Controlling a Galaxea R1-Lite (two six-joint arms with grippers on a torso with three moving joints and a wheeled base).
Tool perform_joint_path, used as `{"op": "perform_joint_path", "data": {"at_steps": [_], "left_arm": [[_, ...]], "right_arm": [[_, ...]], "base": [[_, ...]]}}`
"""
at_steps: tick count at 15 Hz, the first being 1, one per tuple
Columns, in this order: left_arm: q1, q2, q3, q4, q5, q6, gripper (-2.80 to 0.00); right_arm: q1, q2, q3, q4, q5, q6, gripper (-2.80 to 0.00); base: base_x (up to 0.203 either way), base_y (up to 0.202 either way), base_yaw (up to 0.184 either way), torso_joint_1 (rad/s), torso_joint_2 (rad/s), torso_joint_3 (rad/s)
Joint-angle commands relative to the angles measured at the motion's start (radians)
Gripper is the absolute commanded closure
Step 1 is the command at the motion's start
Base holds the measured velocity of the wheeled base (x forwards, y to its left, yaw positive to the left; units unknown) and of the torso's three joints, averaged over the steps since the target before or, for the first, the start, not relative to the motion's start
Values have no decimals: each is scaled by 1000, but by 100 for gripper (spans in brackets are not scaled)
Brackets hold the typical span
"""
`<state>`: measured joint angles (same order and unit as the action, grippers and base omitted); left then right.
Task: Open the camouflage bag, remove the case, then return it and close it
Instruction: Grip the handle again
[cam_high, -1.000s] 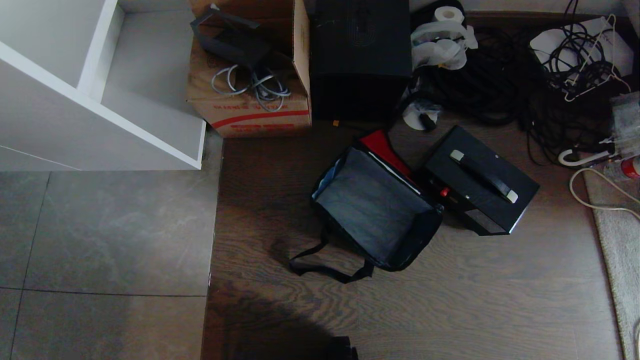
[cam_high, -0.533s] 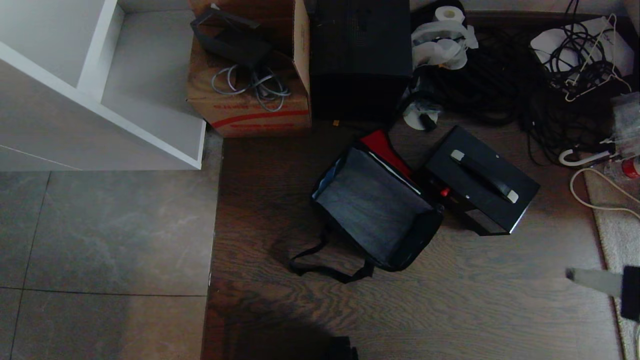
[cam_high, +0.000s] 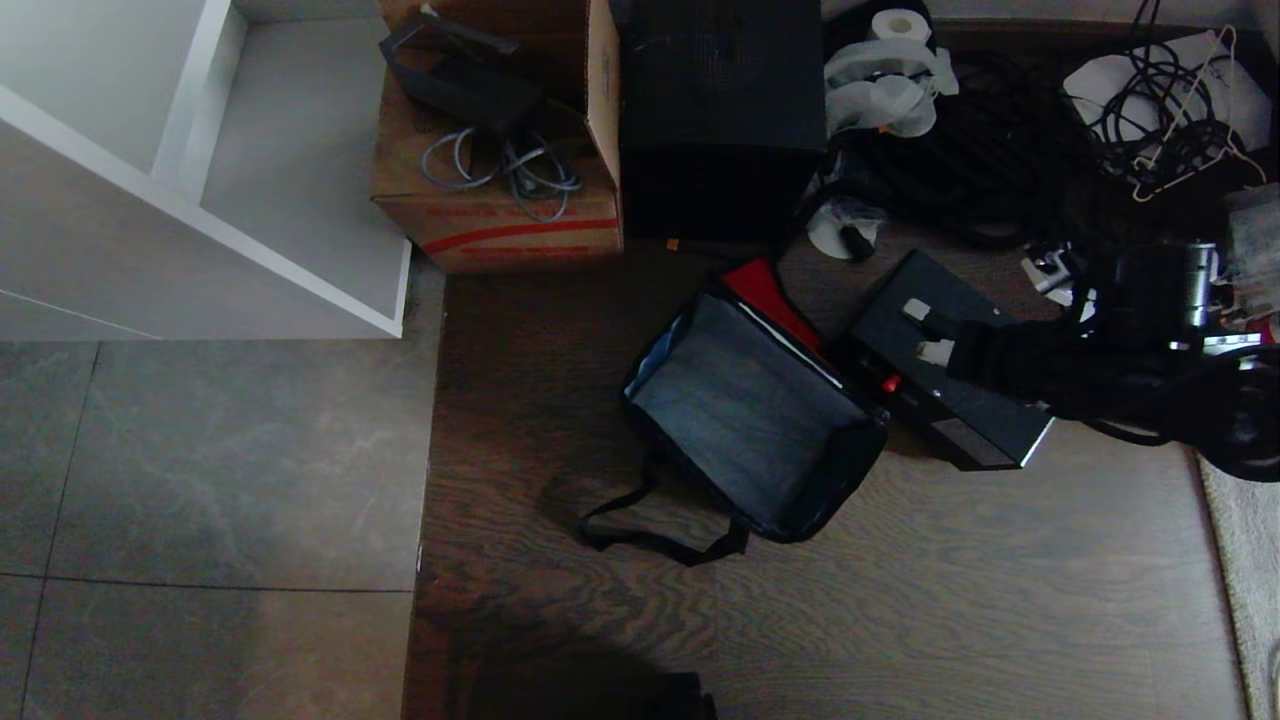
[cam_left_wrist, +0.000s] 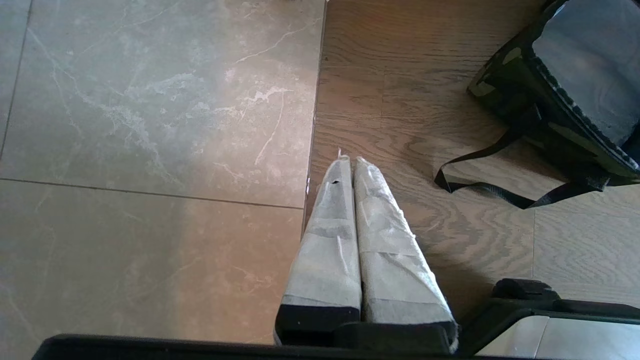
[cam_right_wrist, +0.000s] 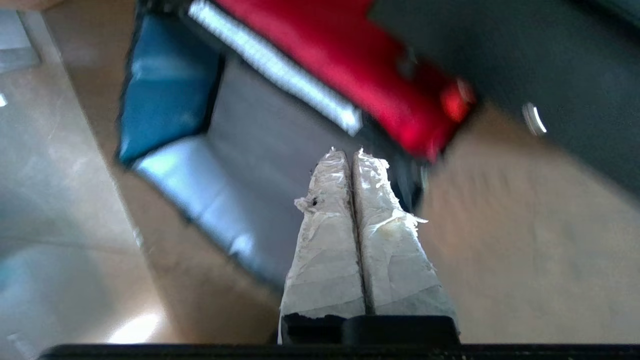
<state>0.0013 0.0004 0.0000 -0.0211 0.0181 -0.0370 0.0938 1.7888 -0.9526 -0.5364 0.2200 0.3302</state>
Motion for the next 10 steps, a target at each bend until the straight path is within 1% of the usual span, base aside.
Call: {"op": "perform_joint_path", "data": {"at_steps": [1,3,4,5,6,7,8,10], "left_arm": [[0,0,11,0,0,-1,0],[0,0,11,0,1,-1,0],[0,0,11,0,0,-1,0],[0,0,9,0,0,-1,0],[0,0,10,0,0,0,0],[0,0,10,0,0,-1,0],[0,0,11,0,0,-1,0],[0,0,11,0,0,-1,0]], "right_arm": [[2,135,-54,-16,13,-79,-280],[2,142,-65,18,8,-298,-280],[3,142,-63,28,-11,-387,-280],[6,137,-40,31,-41,-430,-280],[9,130,-25,28,-102,-488,-280],[10,128,-18,20,-210,-552,-280],[10,130,-15,16,-335,-618,-280],[10,136,-3,-2,-597,-794,-280]], "base": [[0,0,0,0,0,0],[0,0,0,0,0,0],[0,0,0,0,0,0],[0,0,0,0,0,0],[0,0,0,0,0,0],[0,0,0,0,0,0],[0,0,0,0,0,0],[0,0,0,0,0,0]]}}
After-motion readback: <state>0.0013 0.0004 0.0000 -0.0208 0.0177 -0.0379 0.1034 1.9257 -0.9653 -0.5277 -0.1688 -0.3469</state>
